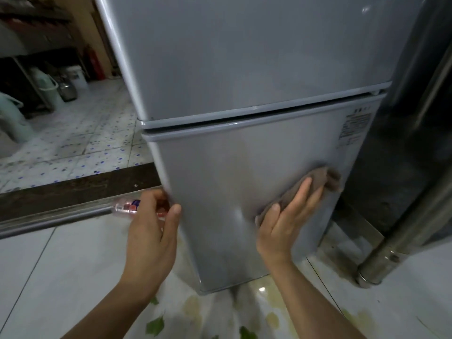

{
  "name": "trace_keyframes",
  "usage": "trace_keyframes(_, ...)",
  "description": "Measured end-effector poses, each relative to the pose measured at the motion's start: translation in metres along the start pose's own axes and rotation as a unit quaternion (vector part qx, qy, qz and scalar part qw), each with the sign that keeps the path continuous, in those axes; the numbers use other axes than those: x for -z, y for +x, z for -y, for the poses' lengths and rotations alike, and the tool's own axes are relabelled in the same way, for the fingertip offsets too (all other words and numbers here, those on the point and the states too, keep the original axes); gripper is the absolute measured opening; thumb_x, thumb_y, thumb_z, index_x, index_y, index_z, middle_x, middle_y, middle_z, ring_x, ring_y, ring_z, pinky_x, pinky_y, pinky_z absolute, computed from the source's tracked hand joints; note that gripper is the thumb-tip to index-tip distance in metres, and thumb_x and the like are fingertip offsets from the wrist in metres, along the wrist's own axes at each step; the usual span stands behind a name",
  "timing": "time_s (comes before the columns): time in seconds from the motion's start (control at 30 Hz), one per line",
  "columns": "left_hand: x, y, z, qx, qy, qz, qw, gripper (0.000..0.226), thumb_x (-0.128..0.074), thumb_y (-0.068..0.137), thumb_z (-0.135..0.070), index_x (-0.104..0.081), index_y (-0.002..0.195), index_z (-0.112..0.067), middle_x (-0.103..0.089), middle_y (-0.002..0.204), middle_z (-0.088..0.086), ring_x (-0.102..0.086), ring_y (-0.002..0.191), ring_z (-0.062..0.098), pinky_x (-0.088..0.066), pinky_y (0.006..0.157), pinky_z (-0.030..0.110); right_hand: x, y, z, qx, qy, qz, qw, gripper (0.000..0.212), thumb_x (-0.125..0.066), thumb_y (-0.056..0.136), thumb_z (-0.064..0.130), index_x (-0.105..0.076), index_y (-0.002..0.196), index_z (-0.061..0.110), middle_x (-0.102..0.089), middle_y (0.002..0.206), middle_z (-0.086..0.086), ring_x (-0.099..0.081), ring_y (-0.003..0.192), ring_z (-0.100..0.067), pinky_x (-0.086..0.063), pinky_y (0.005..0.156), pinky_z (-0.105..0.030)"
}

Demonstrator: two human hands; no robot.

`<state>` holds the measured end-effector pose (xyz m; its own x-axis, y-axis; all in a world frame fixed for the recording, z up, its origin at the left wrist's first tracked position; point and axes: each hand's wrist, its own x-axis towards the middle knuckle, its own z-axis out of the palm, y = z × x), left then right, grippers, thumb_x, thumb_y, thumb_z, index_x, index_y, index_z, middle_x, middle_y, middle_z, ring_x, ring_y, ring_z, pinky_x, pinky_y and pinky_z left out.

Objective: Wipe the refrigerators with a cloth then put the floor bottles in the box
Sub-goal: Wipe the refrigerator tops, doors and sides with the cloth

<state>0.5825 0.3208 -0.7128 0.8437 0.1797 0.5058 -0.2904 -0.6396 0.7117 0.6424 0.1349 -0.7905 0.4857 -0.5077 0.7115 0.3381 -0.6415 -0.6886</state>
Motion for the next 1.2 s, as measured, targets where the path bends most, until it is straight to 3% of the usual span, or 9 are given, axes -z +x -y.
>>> trace_keyframes(0.13, 0.003, 0.002, 0.002, 0.002, -0.004, 0.016, 1.0, 0.007, -0.045, 0.089, -0.034, -0.042, 0.094, -0.031, -0.056, 0.087, -0.018, -0.054, 0.085, -0.009, -0.04, 0.063, 0.006, -0.003, -0.021, -0.006, -0.039, 0.007, 0.023, 0.999, 0.06, -0.031, 0.093, 0.023, -0.015, 0.146, -0.001, -0.005, 0.152, -0.03, -0.007, 0.143, -0.044, -0.017, 0.112, -0.061)
trace_keyframes(0.23, 0.005, 0.003, 0.0, -0.002, -0.01, 0.02, 1.0, 0.007, -0.048, 0.09, -0.03, -0.042, 0.09, -0.034, -0.056, 0.084, -0.018, -0.054, 0.082, -0.006, -0.044, 0.062, 0.017, -0.004, -0.001, 0.018, -0.012, 0.029, 0.012, 0.999, 0.061, -0.032, 0.094, 0.025, -0.013, 0.149, 0.005, -0.002, 0.155, -0.021, -0.003, 0.144, -0.04, -0.013, 0.115, -0.057)
trace_keyframes(0.33, 0.006, 0.003, 0.0, 0.004, -0.013, 0.026, 1.0, 0.005, -0.046, 0.088, -0.036, -0.041, 0.088, -0.038, -0.055, 0.086, -0.018, -0.055, 0.08, 0.0, -0.048, 0.065, 0.032, -0.01, 0.031, 0.051, 0.098, 0.028, -0.022, 0.995, 0.059, -0.033, 0.094, 0.025, -0.016, 0.148, 0.006, -0.01, 0.154, -0.024, -0.006, 0.145, -0.041, -0.013, 0.114, -0.061)
trace_keyframes(0.47, 0.005, 0.003, 0.001, -0.001, -0.008, 0.021, 1.0, 0.005, -0.042, 0.084, -0.043, -0.042, 0.087, -0.04, -0.055, 0.089, -0.019, -0.055, 0.084, 0.0, -0.049, 0.069, 0.025, -0.02, 0.037, 0.056, 0.173, -0.006, -0.033, 0.984, 0.062, -0.033, 0.094, 0.024, -0.01, 0.151, 0.011, -0.007, 0.156, -0.02, -0.008, 0.145, -0.04, -0.009, 0.116, -0.056)
trace_keyframes(0.7, 0.009, 0.005, 0.003, -0.003, -0.028, 0.041, 0.999, 0.009, -0.051, 0.088, -0.032, -0.046, 0.093, -0.027, -0.057, 0.084, -0.014, -0.055, 0.08, 0.001, -0.044, 0.062, 0.013, -0.009, -0.034, 0.002, 0.413, -0.128, 0.122, 0.893, 0.036, -0.036, 0.096, 0.026, -0.043, 0.13, 0.017, -0.004, 0.159, -0.002, -0.011, 0.142, -0.034, -0.002, 0.119, -0.048)
trace_keyframes(0.77, 0.017, 0.009, 0.004, 0.003, -0.03, 0.074, 0.997, 0.01, -0.053, 0.09, -0.027, -0.05, 0.096, -0.02, -0.059, 0.086, -0.013, -0.055, 0.082, -0.001, -0.047, 0.07, 0.019, -0.003, -0.023, 0.003, 0.44, -0.128, 0.124, 0.88, 0.039, -0.046, 0.091, 0.023, -0.045, 0.13, 0.018, -0.011, 0.158, -0.002, -0.003, 0.147, -0.03, -0.003, 0.119, -0.048)
trace_keyframes(0.9, 0.031, 0.008, 0.007, 0.024, -0.074, 0.104, 0.991, 0.017, -0.053, 0.091, -0.013, -0.058, 0.106, -0.02, -0.066, 0.096, -0.009, -0.061, 0.091, 0.002, -0.051, 0.081, 0.032, 0.002, 0.02, 0.039, 0.489, -0.111, 0.122, 0.856, 0.055, -0.053, 0.086, 0.014, -0.041, 0.138, 0.024, -0.03, 0.147, -0.002, -0.032, 0.133, -0.034, -0.021, 0.115, -0.048)
trace_keyframes(1.1, 0.054, -0.002, 0.029, 0.039, 0.025, 0.087, 0.995, 0.033, -0.058, 0.088, -0.011, -0.053, 0.115, -0.029, -0.062, 0.108, -0.011, -0.056, 0.097, -0.003, -0.051, 0.084, 0.027, -0.023, 0.027, 0.089, 0.453, -0.079, 0.075, 0.885, 0.059, -0.051, 0.088, 0.012, -0.037, 0.143, 0.026, -0.031, 0.147, -0.003, -0.01, 0.146, -0.026, -0.013, 0.116, -0.048)
trace_keyframes(1.2, 0.064, -0.008, 0.038, 0.061, 0.032, 0.088, 0.994, 0.033, -0.059, 0.087, -0.011, -0.054, 0.117, -0.025, -0.061, 0.11, -0.009, -0.057, 0.098, 0.002, -0.052, 0.087, 0.036, -0.02, -0.001, 0.066, 0.543, -0.143, 0.126, 0.817, 0.057, -0.048, 0.084, 0.013, -0.044, 0.14, 0.028, -0.043, 0.146, 0.004, -0.025, 0.141, -0.025, -0.018, 0.112, -0.045)
